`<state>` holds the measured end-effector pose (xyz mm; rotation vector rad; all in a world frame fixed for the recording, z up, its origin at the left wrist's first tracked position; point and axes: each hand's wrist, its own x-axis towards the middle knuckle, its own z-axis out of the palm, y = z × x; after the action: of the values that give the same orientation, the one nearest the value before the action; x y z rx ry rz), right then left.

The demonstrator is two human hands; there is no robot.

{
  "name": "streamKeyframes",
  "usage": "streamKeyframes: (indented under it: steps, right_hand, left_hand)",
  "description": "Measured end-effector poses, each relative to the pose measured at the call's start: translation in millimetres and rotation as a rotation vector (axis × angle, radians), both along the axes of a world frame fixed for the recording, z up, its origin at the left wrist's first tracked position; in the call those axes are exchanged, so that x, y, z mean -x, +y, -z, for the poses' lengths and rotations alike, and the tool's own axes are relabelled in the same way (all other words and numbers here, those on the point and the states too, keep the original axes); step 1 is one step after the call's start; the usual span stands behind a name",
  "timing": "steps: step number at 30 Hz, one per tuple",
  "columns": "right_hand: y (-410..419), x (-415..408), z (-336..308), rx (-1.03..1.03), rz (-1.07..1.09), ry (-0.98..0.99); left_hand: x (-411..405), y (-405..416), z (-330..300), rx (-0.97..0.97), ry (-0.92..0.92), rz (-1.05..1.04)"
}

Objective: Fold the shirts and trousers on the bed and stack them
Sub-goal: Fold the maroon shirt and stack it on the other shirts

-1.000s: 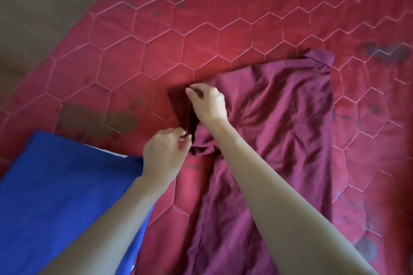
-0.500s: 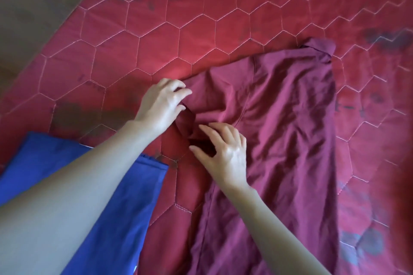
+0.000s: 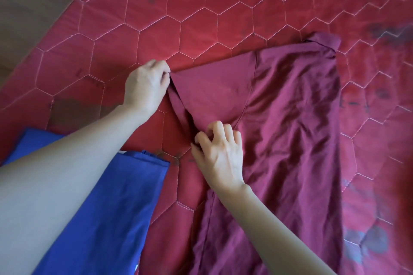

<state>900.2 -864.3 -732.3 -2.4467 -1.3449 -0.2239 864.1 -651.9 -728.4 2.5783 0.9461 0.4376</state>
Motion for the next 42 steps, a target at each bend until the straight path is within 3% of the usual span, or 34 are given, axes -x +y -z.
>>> streamKeyframes:
  steps: [7,12,14,16,19,22,26,33,38,42]
  right_hand:
    - [-31.8,17.4,20.9,0.021,-0.039,0.008]
    - [-37.0,24.5,24.6,-0.02,-0.082,0.041]
    - [-34.2,23.1,22.4,-0.072,-0.069,0.048]
    - [-30.3,18.8,21.0,-0.087,-0.015,0.071]
    - [-25.4,15.1,21.3,-0.083,0.064,0.089]
    - [-17.1,17.7,23.7,-0.101,0.15,0.113]
    - [-4.9,26.9,27.0,-0.11,0.328,0.196]
    - [9.7,40.5,26.8,-0.194,0.543,0.323]
    - [10.9,39.6,26.7,-0.194,0.569,0.318]
    - [7.4,40.8,30.1,-0.194,0.545,0.295]
  left_hand:
    - [-3.7,8.0,9.3,0.336,-0.105,-0.203]
    - [-4.2,5.5,5.6,0.401,-0.111,-0.231]
    - [-1.0,1.1,2.5,0.359,-0.116,-0.193]
    - [3.6,-9.8,-1.8,0.179,-0.103,-0.139]
    - [8.9,-36.4,-7.7,0.037,0.042,-0.178]
    - [5.3,-54.6,-9.2,0.327,0.26,-0.335]
    - [1.1,-62.8,-7.9,0.545,0.241,-0.439]
    - [-5.3,-69.9,-7.3,0.655,0.232,-0.495]
    - [-2.3,-74.2,-3.7,0.711,0.138,-0.51]
    - [-3.9,-77.8,-3.5,0.644,0.058,-0.58]
